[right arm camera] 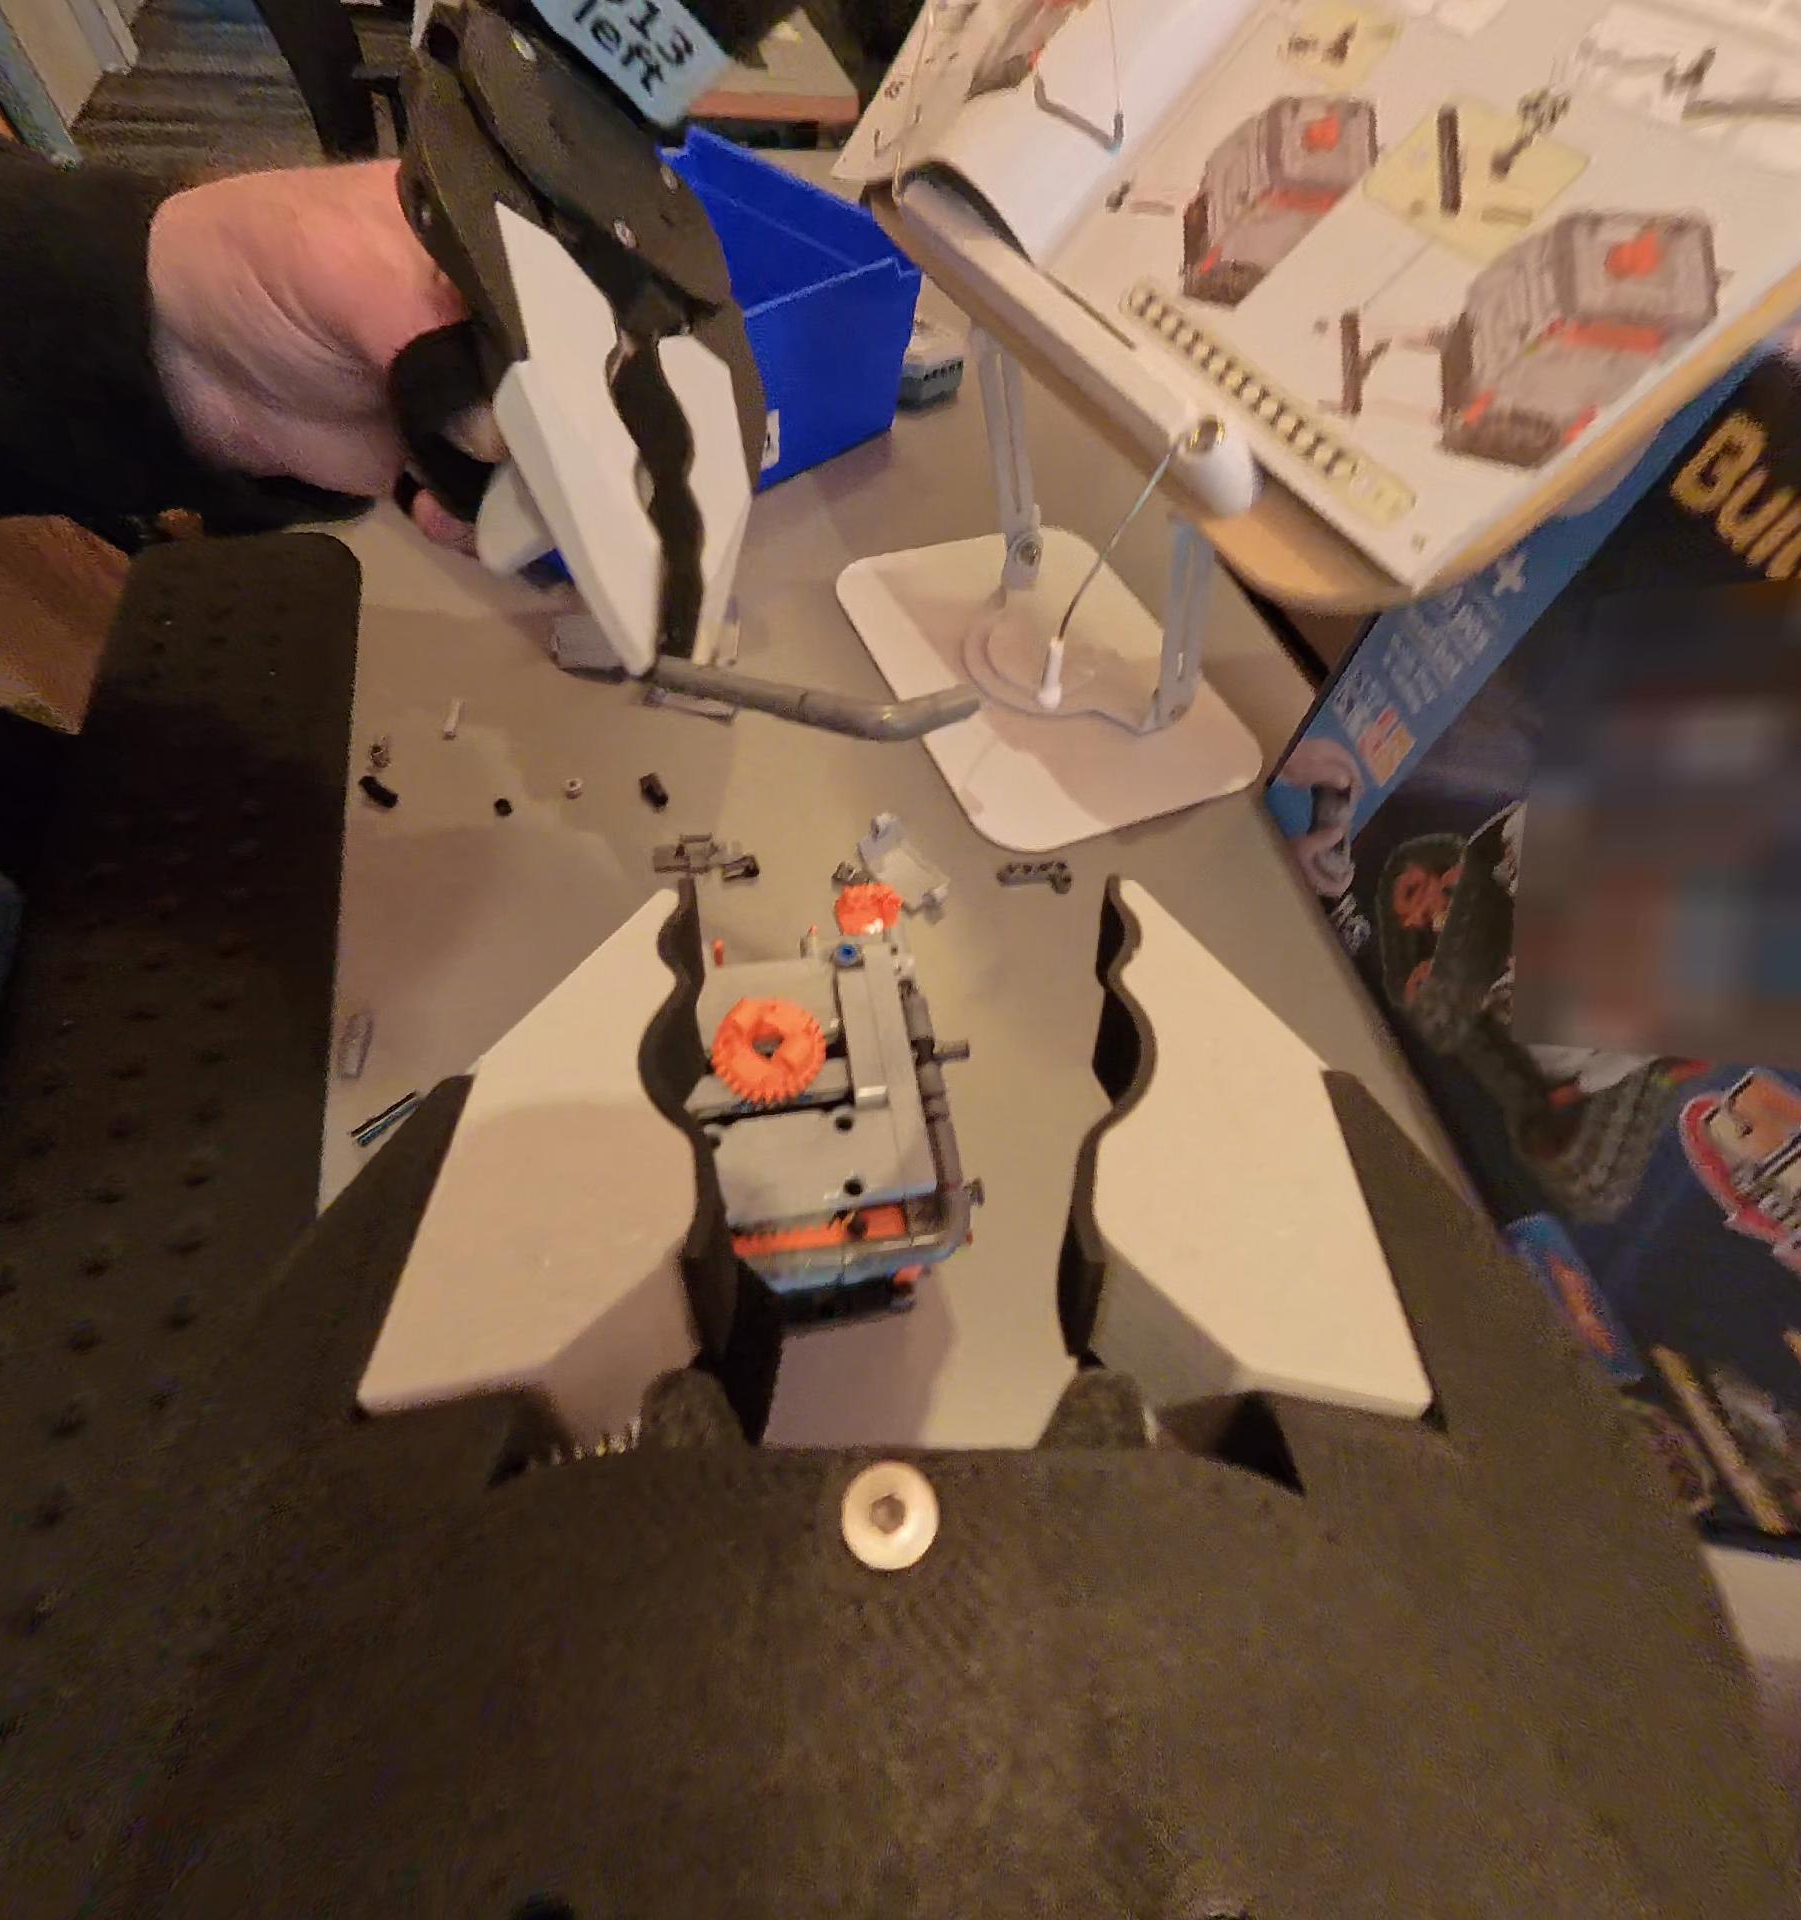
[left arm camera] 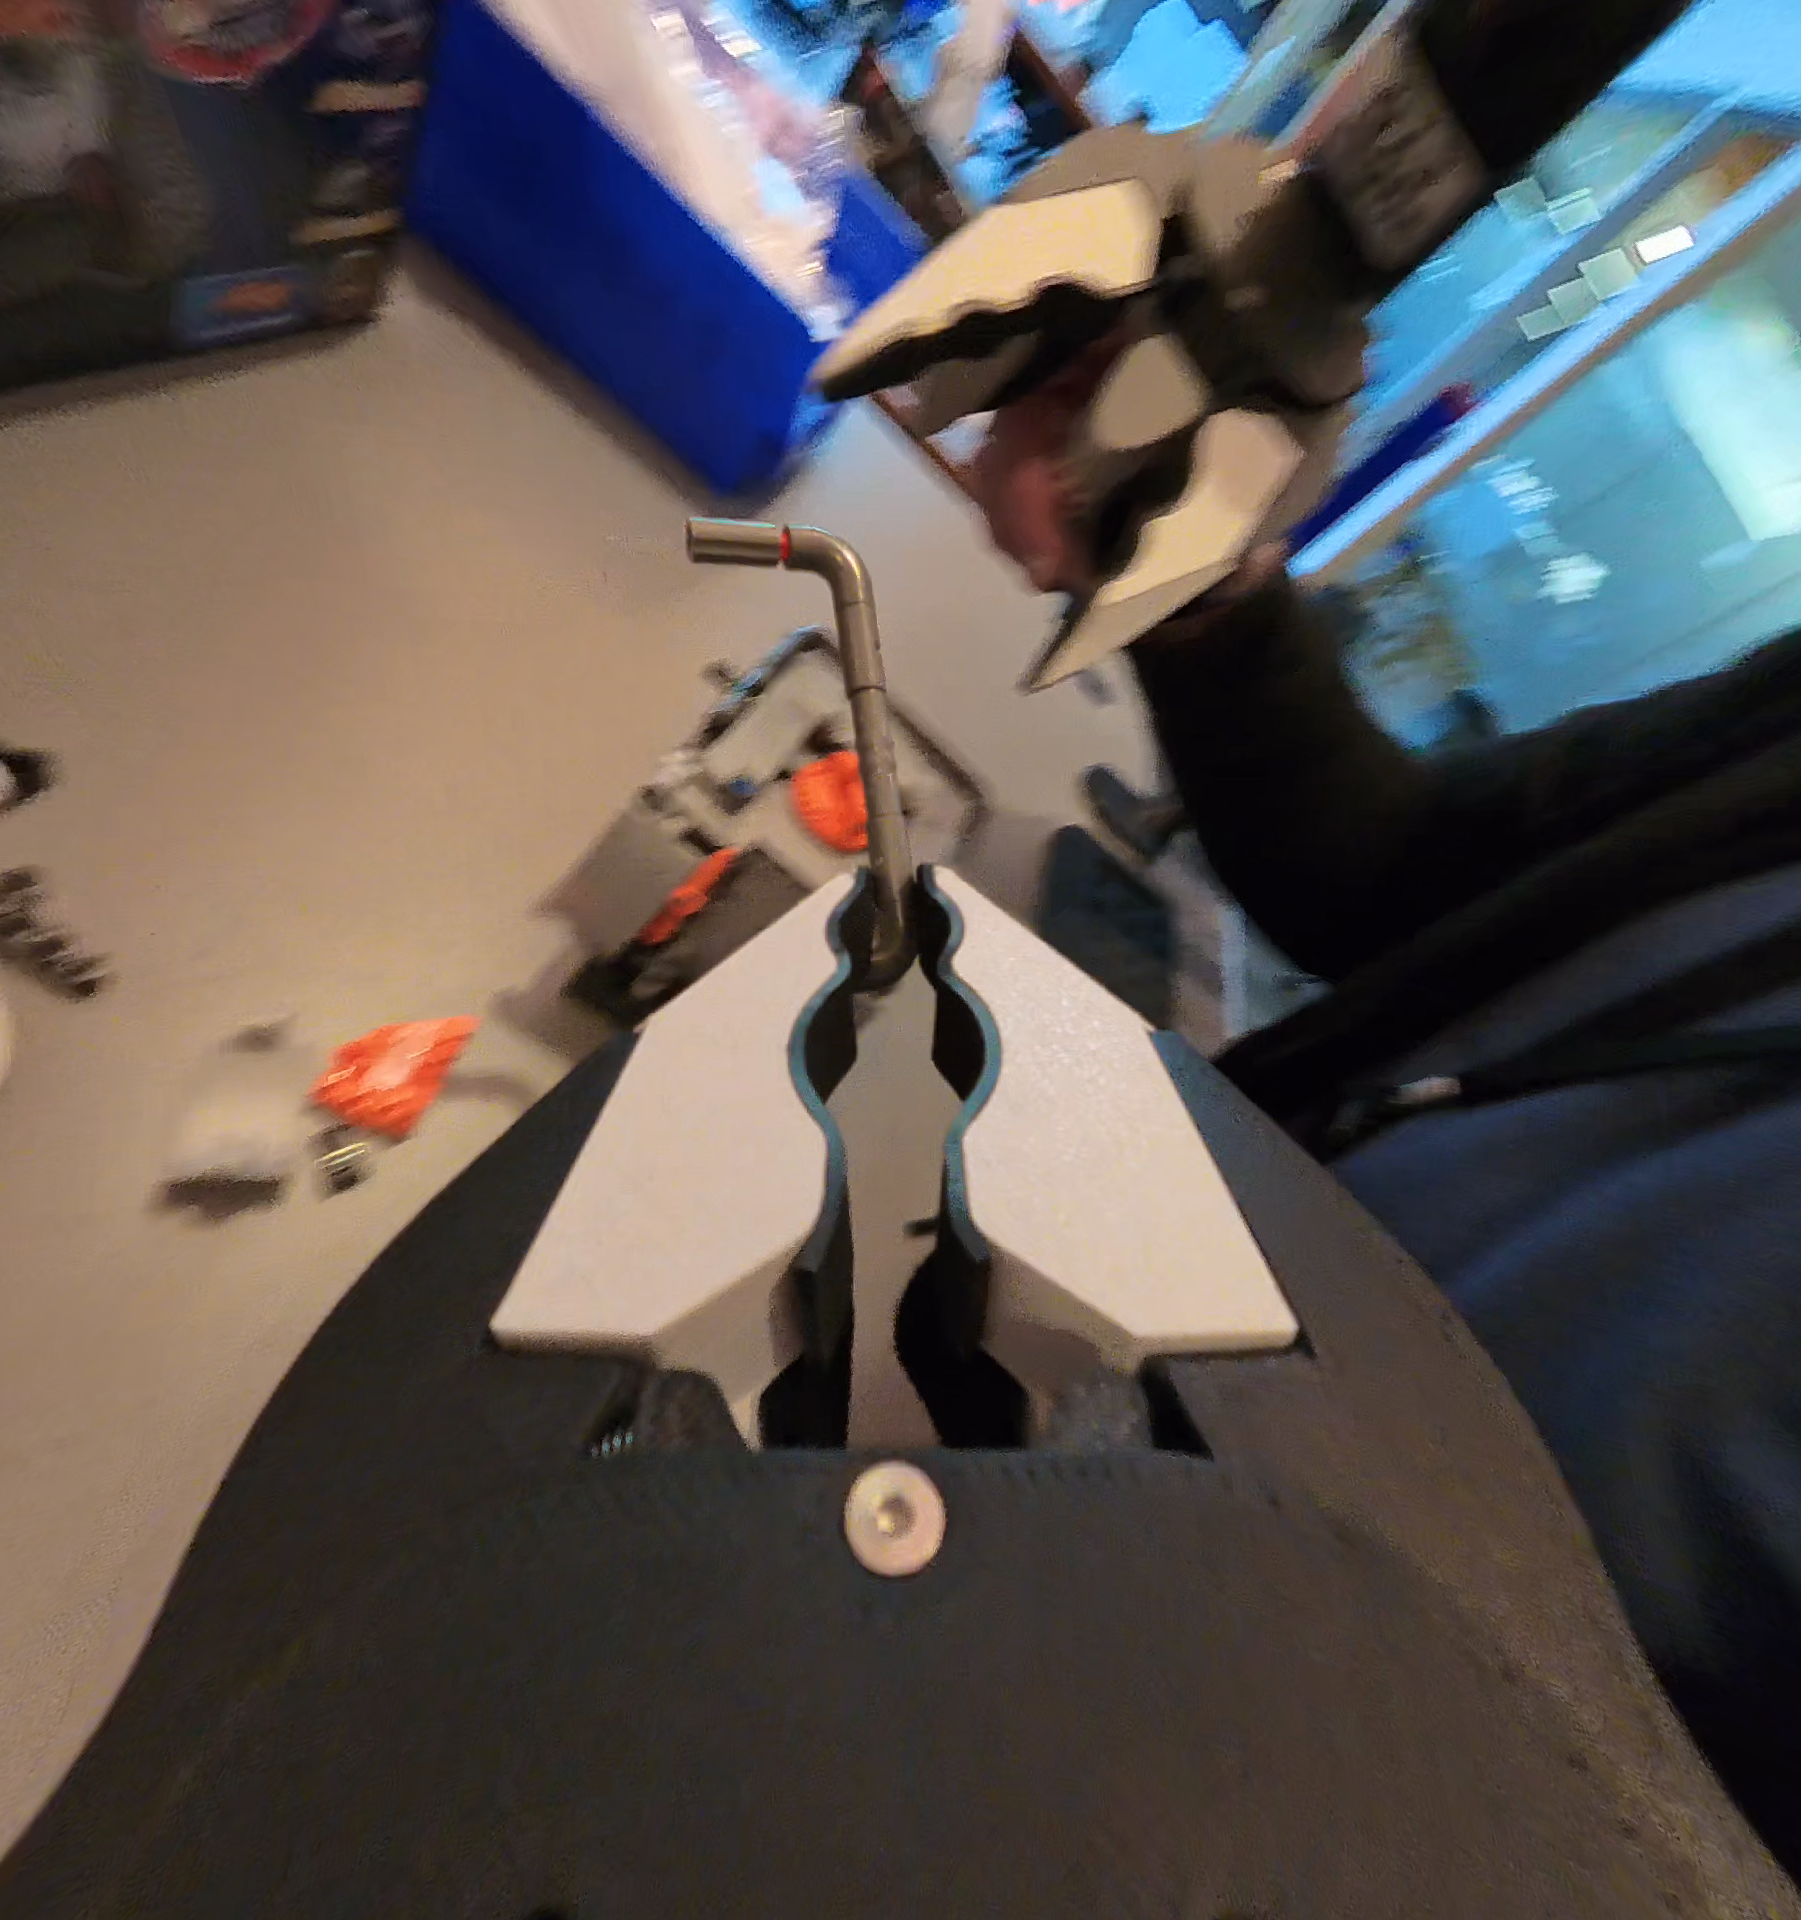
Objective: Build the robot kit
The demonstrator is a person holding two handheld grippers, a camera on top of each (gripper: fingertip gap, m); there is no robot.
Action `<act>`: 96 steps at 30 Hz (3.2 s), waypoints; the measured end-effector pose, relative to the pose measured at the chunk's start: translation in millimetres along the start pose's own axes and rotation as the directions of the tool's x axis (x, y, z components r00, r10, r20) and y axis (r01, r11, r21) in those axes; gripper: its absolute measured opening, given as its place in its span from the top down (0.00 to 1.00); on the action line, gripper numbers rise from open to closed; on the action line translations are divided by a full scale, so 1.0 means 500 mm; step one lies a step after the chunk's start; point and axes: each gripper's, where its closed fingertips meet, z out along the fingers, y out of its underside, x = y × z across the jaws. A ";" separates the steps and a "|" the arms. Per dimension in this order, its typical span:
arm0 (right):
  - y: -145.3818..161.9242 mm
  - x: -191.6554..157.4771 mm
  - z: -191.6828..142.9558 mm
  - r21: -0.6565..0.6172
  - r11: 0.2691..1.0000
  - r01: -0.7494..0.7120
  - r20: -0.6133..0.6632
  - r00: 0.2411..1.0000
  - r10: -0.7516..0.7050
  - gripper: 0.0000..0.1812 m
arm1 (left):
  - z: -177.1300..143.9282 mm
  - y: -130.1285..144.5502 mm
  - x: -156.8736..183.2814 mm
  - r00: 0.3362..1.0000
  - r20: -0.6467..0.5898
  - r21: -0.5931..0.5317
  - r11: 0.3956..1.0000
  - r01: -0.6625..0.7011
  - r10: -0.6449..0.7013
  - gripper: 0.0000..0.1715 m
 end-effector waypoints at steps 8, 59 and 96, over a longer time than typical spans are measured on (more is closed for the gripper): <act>-0.040 -0.028 0.022 -0.011 0.955 0.298 0.025 0.954 -0.298 0.78 | -0.001 -0.001 0.094 0.952 -0.295 -0.007 0.997 0.076 -0.075 0.97; 0.115 -0.001 -0.005 -0.209 0.931 -0.298 0.131 0.935 0.329 0.94 | 0.103 -0.032 -0.072 0.800 -0.317 0.222 0.780 0.585 -0.510 0.97; 0.075 -0.080 0.079 -0.187 0.975 0.120 0.117 0.988 -0.099 0.35 | 0.117 -0.027 -0.061 0.764 -0.309 0.236 0.733 0.638 -0.566 0.97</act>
